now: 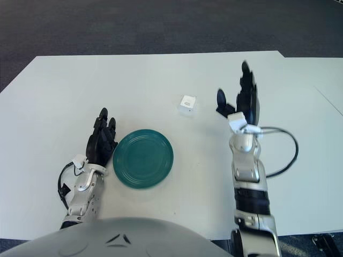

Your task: Put the charger into the plate.

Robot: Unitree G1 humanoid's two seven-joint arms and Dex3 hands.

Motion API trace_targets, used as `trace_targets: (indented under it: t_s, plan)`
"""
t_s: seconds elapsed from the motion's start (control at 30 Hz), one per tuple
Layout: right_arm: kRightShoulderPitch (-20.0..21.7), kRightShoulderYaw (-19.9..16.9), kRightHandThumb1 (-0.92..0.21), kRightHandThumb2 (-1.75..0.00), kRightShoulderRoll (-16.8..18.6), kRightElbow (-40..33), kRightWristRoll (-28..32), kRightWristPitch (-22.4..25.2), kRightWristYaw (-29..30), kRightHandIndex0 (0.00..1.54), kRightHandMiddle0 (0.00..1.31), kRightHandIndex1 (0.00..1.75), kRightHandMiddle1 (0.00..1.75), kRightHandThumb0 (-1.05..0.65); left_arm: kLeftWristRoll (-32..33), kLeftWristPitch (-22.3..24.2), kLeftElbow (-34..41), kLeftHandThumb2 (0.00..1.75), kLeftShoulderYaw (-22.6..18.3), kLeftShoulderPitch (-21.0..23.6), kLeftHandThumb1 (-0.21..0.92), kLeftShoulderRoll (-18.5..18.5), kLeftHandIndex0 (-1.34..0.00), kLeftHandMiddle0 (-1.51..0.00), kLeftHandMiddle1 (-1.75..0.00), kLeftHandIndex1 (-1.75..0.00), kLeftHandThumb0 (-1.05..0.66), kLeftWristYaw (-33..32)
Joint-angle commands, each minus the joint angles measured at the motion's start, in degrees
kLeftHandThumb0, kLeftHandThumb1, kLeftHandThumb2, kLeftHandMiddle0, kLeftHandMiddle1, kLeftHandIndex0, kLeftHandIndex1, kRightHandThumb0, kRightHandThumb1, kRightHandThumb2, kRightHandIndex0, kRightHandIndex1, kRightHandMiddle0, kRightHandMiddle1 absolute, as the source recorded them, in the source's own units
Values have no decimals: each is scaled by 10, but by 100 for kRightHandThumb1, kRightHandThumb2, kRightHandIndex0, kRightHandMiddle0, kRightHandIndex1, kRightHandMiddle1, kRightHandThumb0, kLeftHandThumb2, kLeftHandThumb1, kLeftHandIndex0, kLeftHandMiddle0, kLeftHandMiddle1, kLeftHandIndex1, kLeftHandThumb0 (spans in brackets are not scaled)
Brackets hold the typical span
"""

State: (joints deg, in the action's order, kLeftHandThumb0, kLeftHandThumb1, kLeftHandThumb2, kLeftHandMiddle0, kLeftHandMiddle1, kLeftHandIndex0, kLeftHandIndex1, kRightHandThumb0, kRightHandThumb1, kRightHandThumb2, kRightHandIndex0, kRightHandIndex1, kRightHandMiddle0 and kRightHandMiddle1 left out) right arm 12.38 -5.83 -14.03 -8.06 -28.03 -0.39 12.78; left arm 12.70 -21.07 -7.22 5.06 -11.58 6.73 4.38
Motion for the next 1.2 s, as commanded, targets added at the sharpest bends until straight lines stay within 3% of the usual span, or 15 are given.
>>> trace_targets:
  t_s: [0.0,0.1,0.4,0.6,0.77,1.17]
  plan:
    - [34,27,-92,-70,-5,11,-34,33,-7,7,0,1,46,-82,2,21,-16,84,1,-15,92,27,-5,0,0,-3,-105,-8]
    - [92,61,-92,-68,-24,55,-69,66,-38,8,0,1,49,-87,-8,17,-21,84,1,-13,92,25,-5,0,0,-3,-105,-17]
    - [173,157,-92,-67,-49,150,-129,98,-112,6,0,0,50,-95,-3,24,-15,83,4,-14,92,25,-6,0,0,-4,-105,-20]
    - [230,235,-92,-71,-65,248,-173,76,-147,4,0,0,46,-95,-7,27,-12,83,6,-14,92,23,-6,0,0,-4,-105,-21]
    - [261,279,-92,-72,-54,350,-186,38,-123,4,0,0,44,-93,-7,13,-28,83,1,-7,92,22,-5,0,0,-3,-105,-17]
    - [274,319,-92,-70,-60,464,-183,-31,-82,8,0,1,45,-91,-14,-2,-32,83,4,-9,92,24,-1,0,0,-2,-105,-20]
